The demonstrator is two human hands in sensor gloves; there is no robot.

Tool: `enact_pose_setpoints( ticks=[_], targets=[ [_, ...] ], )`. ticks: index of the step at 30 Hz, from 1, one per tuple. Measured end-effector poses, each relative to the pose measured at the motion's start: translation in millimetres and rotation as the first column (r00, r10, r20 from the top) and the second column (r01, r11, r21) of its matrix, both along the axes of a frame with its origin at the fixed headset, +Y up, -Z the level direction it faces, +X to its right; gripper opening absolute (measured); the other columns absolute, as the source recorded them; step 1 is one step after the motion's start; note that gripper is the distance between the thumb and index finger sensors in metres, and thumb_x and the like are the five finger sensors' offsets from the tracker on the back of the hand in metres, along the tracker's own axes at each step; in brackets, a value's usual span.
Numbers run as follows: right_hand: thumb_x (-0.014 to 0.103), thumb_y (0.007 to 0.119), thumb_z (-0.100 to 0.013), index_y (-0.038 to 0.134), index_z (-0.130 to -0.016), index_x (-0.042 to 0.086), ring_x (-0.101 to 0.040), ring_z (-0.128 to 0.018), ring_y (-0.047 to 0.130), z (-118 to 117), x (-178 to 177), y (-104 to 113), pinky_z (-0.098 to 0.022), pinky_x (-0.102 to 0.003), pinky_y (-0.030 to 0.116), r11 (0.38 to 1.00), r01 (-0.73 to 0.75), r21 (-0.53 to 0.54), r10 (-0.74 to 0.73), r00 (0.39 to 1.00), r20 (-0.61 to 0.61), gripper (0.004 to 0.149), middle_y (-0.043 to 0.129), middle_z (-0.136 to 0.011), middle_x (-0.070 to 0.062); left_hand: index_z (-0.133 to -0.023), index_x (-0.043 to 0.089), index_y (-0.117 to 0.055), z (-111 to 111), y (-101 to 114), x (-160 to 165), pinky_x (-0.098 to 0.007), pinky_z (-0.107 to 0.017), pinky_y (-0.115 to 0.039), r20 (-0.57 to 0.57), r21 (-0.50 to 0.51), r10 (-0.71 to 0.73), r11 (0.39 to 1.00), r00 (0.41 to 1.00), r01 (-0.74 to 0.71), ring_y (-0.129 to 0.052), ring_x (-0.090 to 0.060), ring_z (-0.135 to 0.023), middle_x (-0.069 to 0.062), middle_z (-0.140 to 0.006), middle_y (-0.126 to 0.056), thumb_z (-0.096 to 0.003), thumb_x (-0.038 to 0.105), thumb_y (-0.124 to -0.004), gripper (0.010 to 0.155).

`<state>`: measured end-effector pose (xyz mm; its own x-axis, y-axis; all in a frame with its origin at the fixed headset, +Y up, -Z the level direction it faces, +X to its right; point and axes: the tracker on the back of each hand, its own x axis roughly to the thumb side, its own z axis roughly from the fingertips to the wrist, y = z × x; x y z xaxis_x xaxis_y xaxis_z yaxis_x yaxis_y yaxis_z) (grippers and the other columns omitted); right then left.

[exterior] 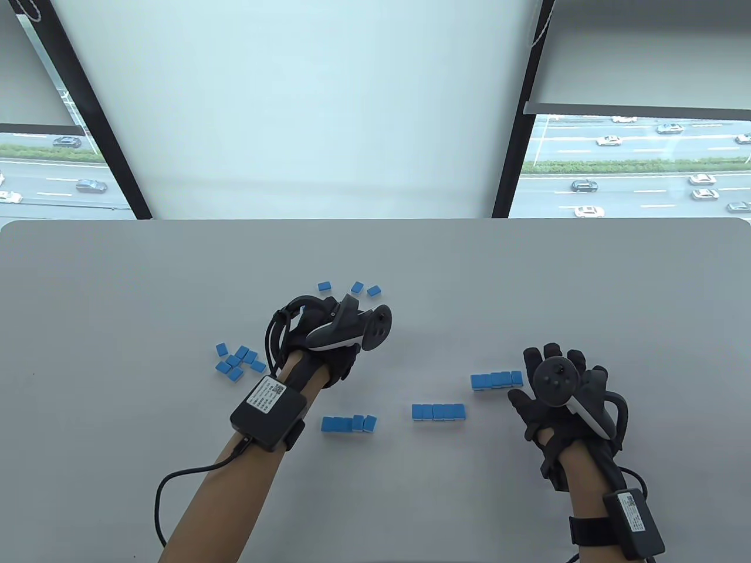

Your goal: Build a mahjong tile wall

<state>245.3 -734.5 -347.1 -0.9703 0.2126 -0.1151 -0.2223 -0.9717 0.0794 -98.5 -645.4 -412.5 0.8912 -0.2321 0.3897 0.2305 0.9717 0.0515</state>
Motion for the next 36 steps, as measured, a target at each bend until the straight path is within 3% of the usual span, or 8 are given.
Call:
enact_pose_setpoints(
  ticks=[3,6,9,13,18,23,36],
  targets=[
    [0.060,0.071,-0.041,0.035,-0.105,0.034,-0.042,-0.100,0.017,-0.2,-2.5,0.2,-0.064,-0.065,0.012,1.000,-0.005,0.002,0.005,1.000,-0.009,0.078,0.023,-0.114,-0.001,-0.093,0.020,-0.077,25.6,14.7,-18.0,-0.059,-0.065,-0.070,-0.007,0.046,0.118,0.992,0.993,-0.118,-0.089,-0.028,-0.078,-0.001,-0.086,-0.091,-0.0391,0.043,-0.089,0.060],
    [0.060,0.071,-0.041,0.035,-0.105,0.033,-0.042,-0.100,0.017,-0.7,-3.7,-0.2,-0.064,-0.065,0.012,1.000,0.001,0.002,-0.001,1.000,-0.017,0.078,0.022,-0.114,-0.001,-0.093,0.020,-0.078,48.3,14.2,-34.5,-0.059,-0.065,-0.070,-0.008,0.070,0.241,0.968,0.971,-0.240,-0.089,-0.028,-0.077,-0.001,-0.085,-0.091,-0.0392,0.043,-0.090,0.060],
    [0.060,0.071,-0.041,0.035,-0.105,0.033,-0.042,-0.100,0.017,-1.2,-5.3,-0.1,-0.064,-0.065,0.012,1.000,0.003,0.005,-0.003,1.000,-0.025,0.078,0.023,-0.114,-0.001,-0.093,0.020,-0.078,69.0,0.7,-47.7,-0.059,-0.065,-0.070,-0.020,0.079,0.305,0.950,0.952,-0.303,-0.089,-0.028,-0.077,-0.001,-0.085,-0.091,-0.0393,0.043,-0.090,0.060],
    [0.060,0.071,-0.041,0.035,-0.105,0.033,-0.042,-0.100,0.017,-1.2,-8.4,0.2,-0.064,-0.066,0.012,1.000,-0.004,0.009,0.004,0.999,-0.035,0.078,0.022,-0.114,-0.001,-0.093,0.020,-0.079,84.8,-29.8,-51.0,-0.059,-0.065,-0.070,-0.021,0.047,0.286,0.958,0.958,-0.284,-0.089,-0.028,-0.077,-0.001,-0.085,-0.091,-0.0396,0.043,-0.090,0.059],
    [0.060,0.071,-0.041,0.035,-0.105,0.033,-0.042,-0.100,0.018,-1.8,-7.8,-1.7,-0.064,-0.065,0.012,1.000,-0.017,0.005,0.017,0.999,-0.027,0.078,0.023,-0.114,-0.001,-0.093,0.020,-0.078,84.9,-66.7,-44.6,-0.059,-0.065,-0.069,-0.052,-0.075,0.219,0.972,0.974,-0.222,-0.088,-0.028,-0.076,-0.001,-0.084,-0.090,-0.0397,0.043,-0.089,0.059],
    [0.060,0.071,-0.041,0.035,-0.105,0.033,-0.042,-0.100,0.018,-2.2,-3.8,-4.9,-0.064,-0.065,0.012,1.000,-0.010,-0.009,0.010,1.000,-0.010,0.078,0.023,-0.114,-0.001,-0.093,0.020,-0.078,80.8,-85.1,-36.8,-0.059,-0.064,-0.069,-0.058,-0.129,0.148,0.980,0.987,-0.154,-0.088,-0.027,-0.076,-0.001,-0.084,-0.090,-0.0395,0.044,-0.090,0.060],
    [0.060,0.071,-0.041,0.035,-0.105,0.033,-0.043,-0.100,0.017,-1.9,-4.5,-5.3,-0.064,-0.065,0.012,1.000,-0.021,-0.013,0.021,1.000,-0.010,0.078,0.023,-0.114,-0.001,-0.094,0.027,-0.078,84.4,-93.0,-27.0,-0.058,-0.065,-0.068,-0.015,-0.153,0.105,0.983,0.994,-0.106,-0.086,-0.026,-0.078,0.003,-0.085,-0.087,-0.0390,0.046,-0.089,0.059]
  ],
)
